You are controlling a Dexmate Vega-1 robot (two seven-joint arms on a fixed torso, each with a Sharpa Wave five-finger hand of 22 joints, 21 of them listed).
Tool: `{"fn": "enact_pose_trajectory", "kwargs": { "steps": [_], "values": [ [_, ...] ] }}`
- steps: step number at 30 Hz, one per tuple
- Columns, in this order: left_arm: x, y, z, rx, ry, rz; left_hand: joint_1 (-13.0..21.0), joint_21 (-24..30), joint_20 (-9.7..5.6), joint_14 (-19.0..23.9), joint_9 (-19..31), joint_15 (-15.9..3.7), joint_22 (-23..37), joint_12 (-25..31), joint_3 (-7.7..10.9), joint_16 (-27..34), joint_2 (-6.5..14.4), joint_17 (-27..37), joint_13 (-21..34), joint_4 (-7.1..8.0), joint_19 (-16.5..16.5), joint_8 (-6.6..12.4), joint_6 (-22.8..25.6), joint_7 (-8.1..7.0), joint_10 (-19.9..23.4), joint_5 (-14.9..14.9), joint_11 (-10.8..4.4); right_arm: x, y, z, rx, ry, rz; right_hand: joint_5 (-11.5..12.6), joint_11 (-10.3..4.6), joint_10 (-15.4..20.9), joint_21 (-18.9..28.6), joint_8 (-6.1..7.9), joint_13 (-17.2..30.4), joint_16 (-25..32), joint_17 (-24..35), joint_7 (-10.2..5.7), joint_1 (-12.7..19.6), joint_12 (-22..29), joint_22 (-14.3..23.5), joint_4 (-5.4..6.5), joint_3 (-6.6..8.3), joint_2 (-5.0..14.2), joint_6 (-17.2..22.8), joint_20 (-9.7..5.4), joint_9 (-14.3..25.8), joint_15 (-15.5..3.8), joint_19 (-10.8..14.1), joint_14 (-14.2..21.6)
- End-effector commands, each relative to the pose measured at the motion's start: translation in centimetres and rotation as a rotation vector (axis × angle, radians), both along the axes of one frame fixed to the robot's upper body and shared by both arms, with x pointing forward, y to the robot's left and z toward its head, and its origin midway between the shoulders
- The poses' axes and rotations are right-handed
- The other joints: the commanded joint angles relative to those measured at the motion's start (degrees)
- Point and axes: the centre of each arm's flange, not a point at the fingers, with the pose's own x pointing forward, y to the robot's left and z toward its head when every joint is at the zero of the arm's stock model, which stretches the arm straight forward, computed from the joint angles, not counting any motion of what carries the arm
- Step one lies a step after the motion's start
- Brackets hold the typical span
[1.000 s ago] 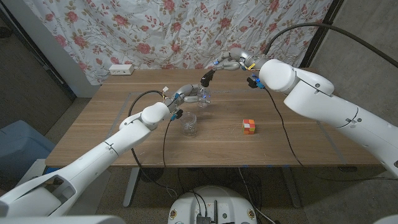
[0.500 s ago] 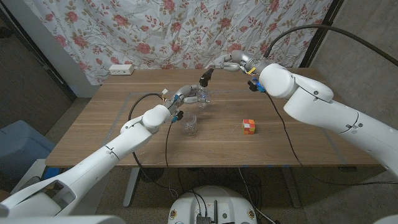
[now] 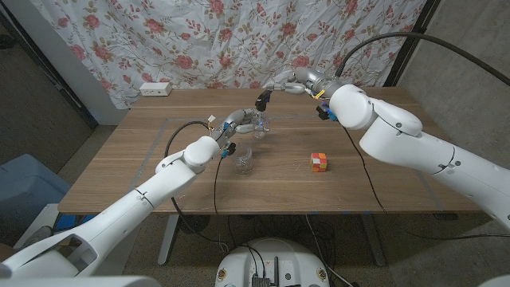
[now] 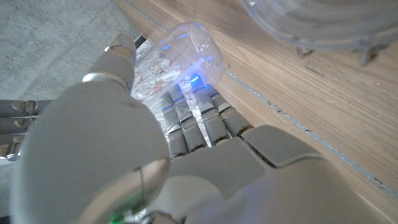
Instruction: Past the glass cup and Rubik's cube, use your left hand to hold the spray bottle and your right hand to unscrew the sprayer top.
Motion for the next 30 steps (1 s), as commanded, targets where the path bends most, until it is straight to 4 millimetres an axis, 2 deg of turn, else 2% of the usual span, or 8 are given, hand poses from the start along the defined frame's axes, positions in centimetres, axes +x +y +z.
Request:
{"fn": "enact_pose_trajectory", "kwargs": {
  "steps": [1, 6, 17, 24, 30],
  "values": [
    [-0.3, -0.2, 0.0, 0.004, -0.005, 0.005, -2.6, 0.3, -3.21, 0.6, 0.1, -8.46, 0.2, 0.2, 0.61, -0.1, 7.4, 0.2, 0.1, 0.34, 0.6, 2.56, 5.1, 0.36, 2.1, -0.1, -1.48, 0.3, 0.4, -0.4, -0.015, 0.028, -0.029, 0.6, 0.4, 0.0, -0.2, -0.07, 0.1, -0.1, 0.0, 1.44, -1.8, -0.3, 0.2, 0.32, -0.64, 0.25, 0.2, 0.02, 0.5, -0.04, -1.1, 0.6],
    [-0.3, -0.3, 0.0, 0.008, -0.003, 0.003, -2.6, 0.3, -3.21, 0.7, 0.1, -8.46, 0.2, 0.2, 0.62, -0.1, 7.4, 0.1, 0.2, 0.34, 0.6, 2.65, 5.2, 0.34, 2.2, -0.1, -1.59, 0.4, 0.7, -0.5, -0.013, 0.034, -0.017, 0.6, 0.45, 0.4, -0.1, 0.03, 0.1, -0.1, 0.1, 1.73, -3.2, -0.2, 0.2, 0.75, -0.9, 0.53, 0.5, 0.0, 0.6, -0.06, -1.3, 1.0],
    [-0.5, -0.4, -0.1, 0.019, -0.001, 0.004, -2.7, 0.3, -3.23, 0.8, 0.1, -8.54, 0.2, 0.1, 0.67, -0.2, 7.4, 0.1, 0.3, 0.32, 0.7, 2.76, 5.1, 0.22, 2.2, -0.1, -1.49, 0.5, 1.5, -0.5, -0.025, 0.044, -0.008, 0.7, 0.47, 0.2, -0.1, -0.17, 0.1, -0.2, 0.1, 1.7, -4.1, -0.4, 0.2, 0.93, -1.05, 0.7, 0.0, -0.03, 0.7, -0.06, -1.3, 1.0],
    [-0.7, -0.4, -0.1, 0.029, 0.0, 0.004, -2.6, 0.3, -3.19, 0.8, 0.0, -8.5, 0.2, 0.0, 0.66, -0.2, 7.5, 0.2, 0.4, 0.3, 0.7, 2.85, 5.1, 0.3, 2.2, -0.1, -1.48, 0.3, 2.3, -0.4, -0.04, 0.059, -0.004, 0.6, 0.49, -0.1, -0.1, -0.28, 0.1, -0.3, 0.1, 2.56, -4.9, -0.6, 0.2, 1.04, -1.16, 0.88, -0.3, -0.05, 0.8, -0.07, -1.3, 0.9],
    [-1.0, -0.6, -0.4, 0.033, -0.001, -0.001, -2.5, 0.3, -3.08, 0.7, 0.0, -8.36, 0.2, -0.1, 0.86, -0.3, 7.8, 0.2, 0.4, 0.27, 0.6, 2.87, 5.0, 0.33, 2.2, -0.1, -1.5, 0.1, 2.7, -0.4, -0.044, 0.04, 0.006, 0.3, 0.51, -0.4, 0.0, -0.43, 0.1, -0.5, 0.2, 2.82, -6.4, -0.7, 0.2, 1.52, -1.14, 1.96, -0.6, -0.06, 1.0, -0.07, -1.2, 0.7]
  ]
}}
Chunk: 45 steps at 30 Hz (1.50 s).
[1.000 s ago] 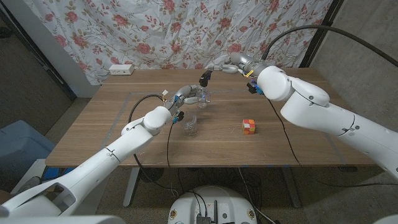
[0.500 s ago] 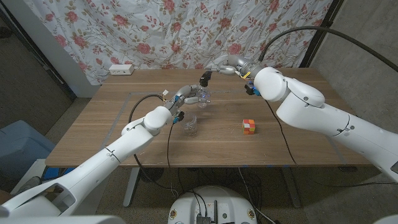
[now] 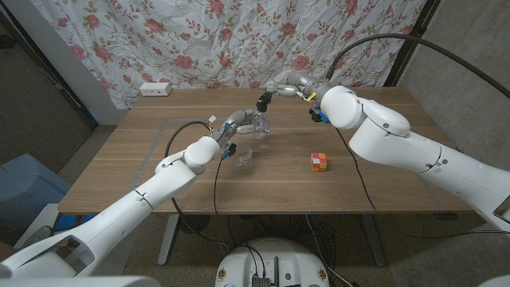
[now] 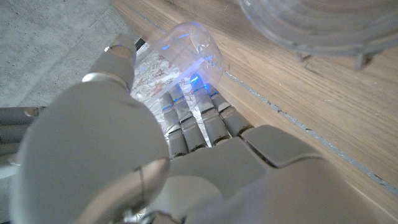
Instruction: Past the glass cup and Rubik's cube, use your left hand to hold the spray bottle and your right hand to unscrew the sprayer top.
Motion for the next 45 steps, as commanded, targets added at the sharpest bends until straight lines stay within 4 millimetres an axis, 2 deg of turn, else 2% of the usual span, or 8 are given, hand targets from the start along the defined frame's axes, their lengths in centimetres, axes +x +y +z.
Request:
{"fn": "enact_pose_trajectory", "kwargs": {
  "steps": [1, 6, 17, 20, 22, 25, 29, 45],
  "values": [
    [-0.4, -0.3, -0.4, 0.015, 0.002, -0.005, -2.5, 0.3, -2.74, 0.5, 0.1, -8.14, 0.2, 0.1, 0.81, -0.1, 7.8, 0.1, 0.1, 0.35, 0.3, 2.89, 5.0, 0.35, 2.0, -0.1, -1.31, -0.3, 1.0, 0.0, -0.013, -0.014, 0.013, 0.1, -0.08, -0.4, 0.1, -0.01, 0.1, -0.1, 0.2, 0.41, -0.7, -0.3, 0.1, 0.34, 0.04, 0.18, 0.0, -0.14, 0.2, 0.05, -0.3, 0.4],
    [-0.7, -0.1, -0.5, 0.012, 0.001, 0.003, -2.5, 0.3, -2.8, 0.6, 0.0, -8.2, 0.2, 0.1, 0.76, -0.1, 7.7, 0.1, 0.2, 0.33, 0.3, 2.99, 5.1, 0.32, 2.1, -0.1, -1.42, -0.2, 1.2, 0.1, -0.024, -0.01, 0.023, 1.1, -0.11, -0.5, 0.1, 0.02, 0.2, -0.5, 0.2, 0.45, -0.3, -0.4, 0.1, -0.42, 0.72, 0.91, -0.1, -0.18, 0.3, 0.04, -0.3, -0.1],
    [-0.9, 0.2, -0.7, 0.011, 0.007, 0.005, -2.5, 0.3, -2.73, 0.5, 0.0, -8.13, 0.2, 0.0, 0.82, -0.2, 7.9, 0.2, 0.3, 0.35, 0.3, 3.06, 4.9, 0.28, 2.1, -0.1, -1.28, -0.3, 2.1, 0.1, -0.048, 0.0, 0.011, 1.7, -0.09, -0.7, 0.1, 0.0, 0.2, -0.7, 0.1, 0.7, 0.2, -0.4, 0.1, -1.4, 1.07, 0.8, -0.5, -0.18, 0.4, 0.02, -0.3, -0.2],
    [-0.9, 0.2, -0.7, 0.012, 0.007, 0.003, -2.5, 0.3, -2.72, 0.6, 0.0, -8.07, 0.2, 0.0, 0.83, -0.3, 7.9, 0.1, 0.3, 0.37, 0.4, 3.1, 4.9, 0.31, 2.1, -0.1, -1.28, -0.2, 2.2, 0.1, -0.055, 0.004, 0.006, 2.2, -0.09, -1.1, 0.1, -0.08, 0.3, -1.0, 0.1, 0.79, 1.2, -0.5, 0.1, -2.79, 1.59, 0.6, -1.1, -0.19, 0.4, 0.0, -0.3, -0.3],
    [-0.9, 0.2, -0.7, 0.011, 0.008, 0.001, -2.6, 0.3, -2.72, 0.5, 0.0, -8.08, 0.2, -0.1, 0.86, -0.3, 8.0, 0.1, 0.3, 0.4, 0.4, 3.17, 5.0, 0.36, 2.1, -0.1, -1.35, -0.2, 2.3, 0.1, -0.063, 0.007, 0.0, 2.7, -0.11, -1.5, 0.0, -0.12, 0.3, -1.3, 0.0, 0.78, 2.6, -0.6, 0.1, -4.48, 2.25, 0.39, -1.8, -0.2, 0.5, 0.02, -0.3, -0.5],
    [-0.8, 0.2, -0.7, 0.012, 0.007, -0.003, -2.6, 0.3, -2.71, 0.6, 0.0, -8.08, 0.2, -0.1, 0.82, -0.3, 7.9, 0.1, 0.4, 0.42, 0.4, 3.22, 5.0, 0.39, 2.2, -0.1, -1.3, -0.1, 2.4, 0.1, -0.071, 0.018, -0.006, 3.0, -0.11, -1.8, 0.0, -0.18, 0.3, -1.4, 0.0, 0.74, 3.4, -0.6, 0.0, -5.55, 2.64, 0.21, -2.3, -0.2, 0.6, 0.0, -0.3, -0.5],
    [-0.8, 0.2, -0.6, 0.013, 0.008, -0.005, -2.7, 0.3, -2.66, 0.8, -0.1, -8.05, 0.2, -0.1, 0.88, -0.3, 8.0, 0.1, 0.4, 0.5, 0.4, 3.24, 4.9, 0.35, 2.3, -0.1, -1.23, -0.1, 2.6, 0.1, -0.077, 0.023, -0.015, 3.6, -0.11, -2.3, 0.1, -0.17, 0.4, -1.8, -0.1, 0.52, 5.5, -0.6, 0.0, -7.74, 3.57, -0.03, -3.1, -0.23, 0.7, -0.01, -0.3, -0.7],
    [-0.8, 0.0, -0.6, 0.01, 0.005, -0.01, -2.9, 0.4, -2.69, 1.0, -0.1, -8.12, 0.2, -0.2, 0.88, -0.4, 8.0, 0.1, 0.6, 0.44, 0.5, 3.54, 5.1, 0.43, 2.7, -0.2, -1.28, 0.2, 2.8, 0.1, -0.085, 0.037, -0.037, 3.9, -0.13, -2.8, 0.2, 0.15, 0.4, -2.2, -0.2, -0.15, 9.2, -0.6, 0.0, -10.38, 5.29, 0.23, -3.6, -0.32, 0.9, -0.07, 0.2, -0.8]
  ]
}}
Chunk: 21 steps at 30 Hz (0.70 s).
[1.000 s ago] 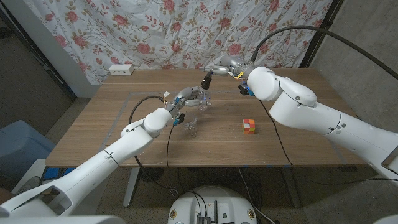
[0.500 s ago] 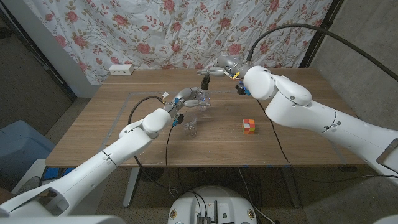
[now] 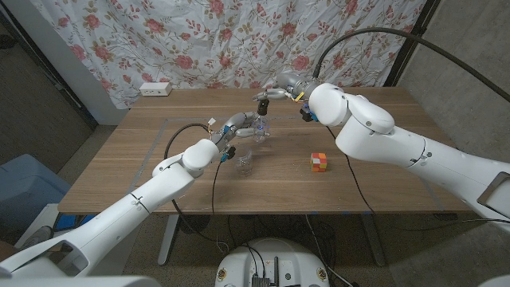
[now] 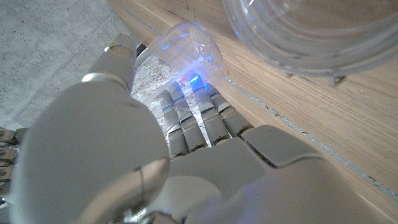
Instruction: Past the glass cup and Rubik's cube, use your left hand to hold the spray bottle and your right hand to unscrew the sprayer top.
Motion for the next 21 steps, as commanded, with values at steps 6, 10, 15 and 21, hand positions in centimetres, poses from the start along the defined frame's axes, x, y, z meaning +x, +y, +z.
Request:
{"fn": "enact_pose_trajectory", "kwargs": {
  "steps": [6, 10, 15, 21],
  "values": [
    [-0.01, -0.27, -0.02, -0.002, -0.002, -0.008, -3.0, 0.3, -2.61, 0.5, 0.1, -8.23, 0.3, 0.4, 0.85, -0.1, 8.2, 0.2, 0.4, 0.56, 0.5, 3.59, 5.1, 0.43, 2.2, -0.2, -1.74, 0.28, 0.16, -0.03, -0.003, 0.025, -0.03, 0.1, 0.1, -0.2, 0.2, 0.26, 0.2, -0.3, 0.1, -0.68, 3.6, 0.0, 0.2, -1.25, 1.34, 0.52, -0.4, -0.33, 0.3, -0.08, 0.6, -0.4],
    [-0.02, -0.32, -0.02, -0.002, -0.003, -0.01, -3.0, 0.4, -2.67, 0.6, 0.1, -8.27, 0.3, 0.4, 0.83, -0.1, 8.1, 0.2, 0.4, 0.51, 0.6, 3.68, 5.2, 0.42, 2.4, -0.2, -1.8, 0.29, 0.17, -0.04, -0.005, 0.028, -0.032, -0.1, 0.08, -0.2, 0.2, 0.4, 0.2, -0.3, 0.1, -0.96, 5.4, 0.1, 0.2, -1.55, 2.12, 0.84, -0.5, -0.36, 0.4, -0.12, 0.8, -0.4],
    [-0.03, -0.36, -0.01, 0.0, -0.005, -0.009, -3.0, 0.4, -2.65, 0.6, 0.1, -8.25, 0.3, 0.3, 0.86, -0.2, 8.2, 0.2, 0.5, 0.47, 0.6, 3.7, 5.1, 0.32, 2.4, -0.2, -1.69, 0.34, 0.19, -0.04, -0.007, 0.031, -0.037, -0.3, 0.06, 0.1, 0.3, 0.7, 0.2, -0.3, 0.1, -0.83, 8.0, 0.3, 0.1, -1.75, 3.14, 1.09, -0.2, -0.39, 0.6, -0.09, 1.2, 0.0],
    [-0.04, -0.44, -0.07, 0.0, 0.0, -0.012, -3.1, 0.4, -2.69, 0.7, 0.0, -8.3, 0.3, 0.3, 0.85, -0.2, 8.1, 0.2, 0.5, 0.46, 0.6, 3.77, 5.2, 0.37, 2.5, -0.2, -1.72, 0.34, 0.06, -0.07, -0.007, 0.031, -0.036, -0.6, 0.08, 0.3, 0.3, 1.04, 0.2, -0.4, 0.0, -1.2, 12.1, 0.4, 0.1, -1.85, 4.33, 0.39, -0.1, -0.35, 0.8, -0.03, 1.9, 0.4]
  ]
}}
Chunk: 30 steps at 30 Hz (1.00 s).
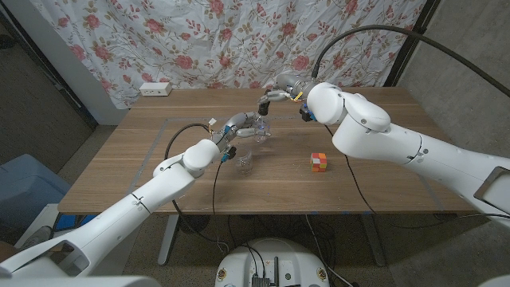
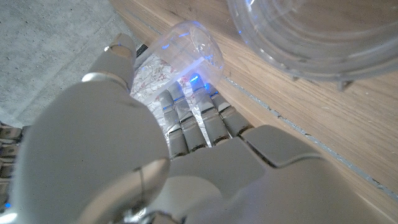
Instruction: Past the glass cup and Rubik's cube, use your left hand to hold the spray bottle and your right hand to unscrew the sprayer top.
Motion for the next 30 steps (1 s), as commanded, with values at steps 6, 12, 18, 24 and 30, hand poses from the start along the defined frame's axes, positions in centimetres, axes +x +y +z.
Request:
{"fn": "enact_pose_trajectory", "kwargs": {
  "steps": [6, 12, 18, 24, 30],
  "values": [
    [-0.1, -0.3, -0.1, 0.002, 0.003, -0.005, -3.1, 0.4, -2.64, 0.7, 0.1, -8.22, 0.3, 0.0, 0.84, -0.2, 8.2, 0.2, 0.3, 0.47, 0.6, 3.84, 4.7, -0.08, 2.2, -0.2, -1.85, 0.0, -0.2, -0.1, -0.006, 0.004, -0.01, -0.3, 0.04, 0.5, 0.3, 0.87, 0.2, -0.6, -0.1, -1.1, 4.5, 0.4, 0.1, -0.12, 1.45, -0.66, 1.1, -0.1, 0.3, -0.21, 1.2, 0.2],
    [-0.1, -0.4, -0.1, 0.001, 0.001, -0.009, -3.1, 0.4, -2.69, 0.7, 0.0, -8.23, 0.3, -0.1, 0.83, -0.2, 8.1, 0.3, 0.3, 0.4, 0.7, 3.9, 4.7, -0.1, 2.4, -0.2, -2.0, -0.1, -0.3, -0.2, 0.001, -0.002, -0.012, -0.3, -0.26, 0.6, 0.4, 1.08, 0.1, -0.5, -0.1, -1.81, 7.0, 0.4, 0.1, -0.12, 2.14, -0.86, 1.5, -0.2, 0.4, -0.18, 1.7, 0.8],
    [-0.2, -0.4, -0.2, -0.001, 0.004, -0.01, -3.2, 0.4, -2.7, 0.7, 0.0, -8.29, 0.3, -0.1, 0.84, -0.3, 8.1, 0.2, 0.4, 0.43, 0.7, 3.99, 4.7, -0.06, 2.4, -0.2, -1.96, 0.0, -0.7, -0.4, 0.024, -0.002, 0.004, -0.4, -0.84, 0.9, 0.5, 1.5, 0.1, -0.2, -0.1, -2.96, 9.8, 0.5, 0.1, -0.1, 2.8, -1.07, 2.5, -0.27, 0.5, -0.19, 2.5, 1.5],
    [-0.2, -0.5, -0.3, 0.001, 0.006, -0.016, -3.2, 0.4, -2.68, 0.8, 0.0, -8.27, 0.3, -0.2, 0.78, -0.3, 8.2, 0.3, 0.5, 0.43, 0.7, 4.07, 4.7, -0.05, 2.5, -0.3, -1.8, 0.1, -1.0, -0.5, 0.049, 0.014, 0.022, -0.4, -1.6, 1.3, 0.6, 1.68, 0.0, -0.1, -0.1, -4.95, 12.3, 0.5, 0.1, -0.1, 3.32, -1.23, 3.2, -0.28, 0.6, -0.25, 3.2, 2.0],
    [-0.2, -0.5, -0.4, 0.0, 0.011, -0.021, -3.2, 0.4, -2.64, 0.7, -0.1, -8.29, 0.3, -0.3, 0.79, -0.3, 8.2, 0.4, 0.5, 0.41, 0.7, 4.09, 4.6, -0.13, 2.4, -0.3, -1.85, 0.4, -1.2, -0.5, 0.074, 0.043, 0.054, -0.4, -1.99, 1.1, 0.5, 1.59, 0.0, -0.1, -0.1, -6.18, 13.8, 0.4, 0.1, -0.06, 3.72, -1.05, 3.2, -0.23, 0.6, -0.3, 3.4, 2.0]
  ]
}}
